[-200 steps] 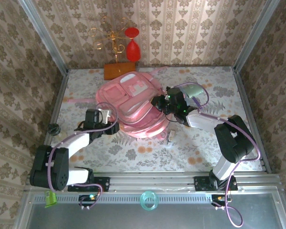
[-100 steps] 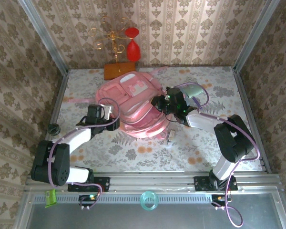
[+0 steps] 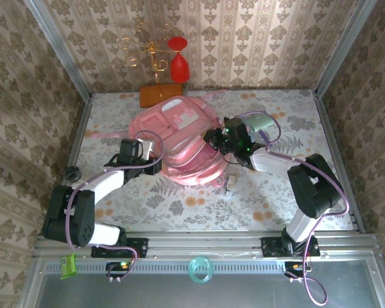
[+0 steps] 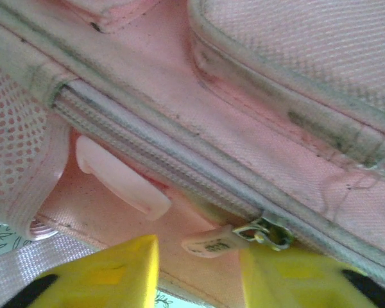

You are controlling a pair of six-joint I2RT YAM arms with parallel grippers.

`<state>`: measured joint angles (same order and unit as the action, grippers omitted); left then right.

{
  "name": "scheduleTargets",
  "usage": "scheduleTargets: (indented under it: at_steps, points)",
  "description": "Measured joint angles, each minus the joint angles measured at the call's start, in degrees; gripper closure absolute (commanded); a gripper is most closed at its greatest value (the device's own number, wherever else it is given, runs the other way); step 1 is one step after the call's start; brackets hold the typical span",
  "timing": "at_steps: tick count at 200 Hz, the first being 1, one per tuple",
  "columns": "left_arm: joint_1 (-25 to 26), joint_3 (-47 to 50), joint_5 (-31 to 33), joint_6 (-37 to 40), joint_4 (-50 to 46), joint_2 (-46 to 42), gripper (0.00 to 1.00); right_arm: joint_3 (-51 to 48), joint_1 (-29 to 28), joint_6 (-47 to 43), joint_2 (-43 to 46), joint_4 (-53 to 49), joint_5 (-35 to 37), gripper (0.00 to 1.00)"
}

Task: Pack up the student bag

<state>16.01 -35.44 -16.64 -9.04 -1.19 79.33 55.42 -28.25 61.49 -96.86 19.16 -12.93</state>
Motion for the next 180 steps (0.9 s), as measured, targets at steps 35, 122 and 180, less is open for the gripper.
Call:
scheduleTargets:
  at_steps: [35,122,180]
  points:
    - [0.20,-1.01,0.04,0.09,0.76,2.47,0.56,0.00,0.04,0.00,-0.31,0.17,0.00,0.97]
    - [0.83,-0.81,-1.95,-0.59,5.11,5.57,1.00,-0.22,0.28,-0.17,-1.07,0.37,0.00,0.98]
    - [-0.76,3.06,4.09,-2.29,5.51,-5.01,1.00,-3.54,1.44,-1.92,-0.87,-0.26,0.00,1.00]
